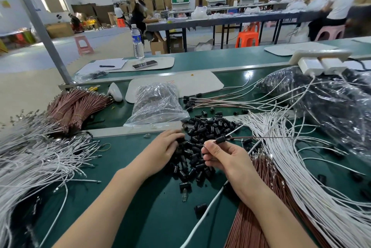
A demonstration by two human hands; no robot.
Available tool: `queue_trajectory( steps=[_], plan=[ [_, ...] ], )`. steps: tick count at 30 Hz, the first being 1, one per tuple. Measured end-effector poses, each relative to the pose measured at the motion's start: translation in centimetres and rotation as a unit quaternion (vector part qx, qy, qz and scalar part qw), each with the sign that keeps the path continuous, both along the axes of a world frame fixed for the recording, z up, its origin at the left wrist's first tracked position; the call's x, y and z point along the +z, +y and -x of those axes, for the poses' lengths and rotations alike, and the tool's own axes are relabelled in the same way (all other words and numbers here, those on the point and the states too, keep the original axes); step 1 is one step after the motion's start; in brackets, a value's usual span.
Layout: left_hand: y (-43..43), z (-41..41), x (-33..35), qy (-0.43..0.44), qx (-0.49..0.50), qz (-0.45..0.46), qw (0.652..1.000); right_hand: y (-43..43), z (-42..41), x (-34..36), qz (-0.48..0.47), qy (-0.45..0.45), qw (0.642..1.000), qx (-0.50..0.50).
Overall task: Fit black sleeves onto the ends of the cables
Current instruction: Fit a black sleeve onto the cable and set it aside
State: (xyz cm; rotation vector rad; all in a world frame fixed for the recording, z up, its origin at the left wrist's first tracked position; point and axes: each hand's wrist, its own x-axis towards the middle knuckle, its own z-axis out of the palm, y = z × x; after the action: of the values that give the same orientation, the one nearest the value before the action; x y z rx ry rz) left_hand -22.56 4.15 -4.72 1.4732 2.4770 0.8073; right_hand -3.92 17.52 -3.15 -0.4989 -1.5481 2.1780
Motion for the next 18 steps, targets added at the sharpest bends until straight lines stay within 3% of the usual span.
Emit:
queue_trajectory(
  steps=[12, 18],
  plan=[
    [-1.4, -1.4, 2.5, 0.12, 0.052, 0.143, 0.981, 0.0, -0.3, 0.5, 0.038, 0.002, 0.999, 0.008],
    [-1.6, -1.2, 3.1, 0.096, 0.058, 0.143, 0.983, 0.1, -0.5, 0.7, 0.081, 0.009, 0.997, 0.009]
  ],
)
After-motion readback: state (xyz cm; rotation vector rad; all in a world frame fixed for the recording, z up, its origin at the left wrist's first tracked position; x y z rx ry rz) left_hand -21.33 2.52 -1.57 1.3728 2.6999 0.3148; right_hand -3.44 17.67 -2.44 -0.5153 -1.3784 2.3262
